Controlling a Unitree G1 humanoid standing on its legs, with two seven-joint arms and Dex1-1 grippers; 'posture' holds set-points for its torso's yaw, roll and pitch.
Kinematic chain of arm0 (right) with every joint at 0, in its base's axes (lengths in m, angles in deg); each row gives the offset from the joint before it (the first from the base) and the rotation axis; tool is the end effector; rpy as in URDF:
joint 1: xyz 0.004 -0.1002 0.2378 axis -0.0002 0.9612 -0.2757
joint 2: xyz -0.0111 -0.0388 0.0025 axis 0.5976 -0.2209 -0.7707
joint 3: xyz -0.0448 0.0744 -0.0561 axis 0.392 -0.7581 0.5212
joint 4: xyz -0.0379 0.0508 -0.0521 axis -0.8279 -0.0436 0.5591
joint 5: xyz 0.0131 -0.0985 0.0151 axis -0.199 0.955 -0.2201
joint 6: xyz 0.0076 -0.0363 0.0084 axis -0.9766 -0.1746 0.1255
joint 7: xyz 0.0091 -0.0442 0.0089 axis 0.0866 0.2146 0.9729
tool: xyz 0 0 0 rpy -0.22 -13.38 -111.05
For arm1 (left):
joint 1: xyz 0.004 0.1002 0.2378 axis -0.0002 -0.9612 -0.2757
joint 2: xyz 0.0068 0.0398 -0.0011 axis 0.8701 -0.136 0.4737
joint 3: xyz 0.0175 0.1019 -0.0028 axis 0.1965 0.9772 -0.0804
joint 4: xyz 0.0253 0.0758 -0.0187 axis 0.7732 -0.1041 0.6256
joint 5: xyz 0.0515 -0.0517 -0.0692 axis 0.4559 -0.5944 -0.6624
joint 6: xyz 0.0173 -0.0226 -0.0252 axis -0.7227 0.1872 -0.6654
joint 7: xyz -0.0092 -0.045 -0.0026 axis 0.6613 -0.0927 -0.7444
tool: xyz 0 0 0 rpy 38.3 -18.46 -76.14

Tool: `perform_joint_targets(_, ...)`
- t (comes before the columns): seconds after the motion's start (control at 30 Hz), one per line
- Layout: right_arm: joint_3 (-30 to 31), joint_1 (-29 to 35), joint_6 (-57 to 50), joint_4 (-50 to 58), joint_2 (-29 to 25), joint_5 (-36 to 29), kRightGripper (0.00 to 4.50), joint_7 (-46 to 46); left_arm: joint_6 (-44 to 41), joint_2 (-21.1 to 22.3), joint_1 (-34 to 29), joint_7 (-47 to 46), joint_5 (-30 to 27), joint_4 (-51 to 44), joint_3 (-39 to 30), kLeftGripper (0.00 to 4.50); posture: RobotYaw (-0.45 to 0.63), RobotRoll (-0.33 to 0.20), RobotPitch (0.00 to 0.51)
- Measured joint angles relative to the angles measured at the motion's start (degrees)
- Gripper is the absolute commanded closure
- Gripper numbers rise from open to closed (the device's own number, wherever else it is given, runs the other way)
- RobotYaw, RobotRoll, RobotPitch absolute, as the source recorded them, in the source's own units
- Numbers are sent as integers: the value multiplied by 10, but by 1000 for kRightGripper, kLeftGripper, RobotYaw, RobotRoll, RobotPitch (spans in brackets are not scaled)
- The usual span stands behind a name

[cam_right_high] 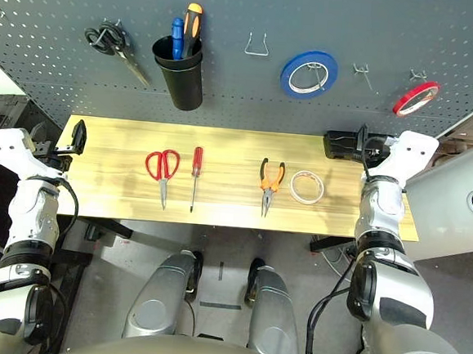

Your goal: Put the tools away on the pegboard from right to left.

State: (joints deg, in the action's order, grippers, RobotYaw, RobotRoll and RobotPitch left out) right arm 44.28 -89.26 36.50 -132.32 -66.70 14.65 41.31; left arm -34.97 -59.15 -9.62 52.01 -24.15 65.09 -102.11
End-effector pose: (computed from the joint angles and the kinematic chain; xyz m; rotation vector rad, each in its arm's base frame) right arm 0.2804 -0.2818 0.0559 0.0273 -0.2033 -0.3080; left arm 0.2404 0.3065 0.0610 0.0154 -0.2231 0.1662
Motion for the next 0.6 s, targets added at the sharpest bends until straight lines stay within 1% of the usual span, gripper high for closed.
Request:
perform_joint_targets(0.23, 0, 3, 0, 0, 0, 2, 0, 0, 0, 0, 0, 4, 0, 0, 0, 29, 289, 0, 205)
perform_joint_targets(0.37, 8, 3, -24, -1, -6, 11, 0, -3, -18, 0, -5, 31, 0, -10, 8, 29, 289, 0, 206)
perform_joint_targets(0.6, 31, 3, -77, -2, -51, 30, 0, 38, -81, -23, -51, 95, -10, -120, 53, 29, 282, 0, 209)
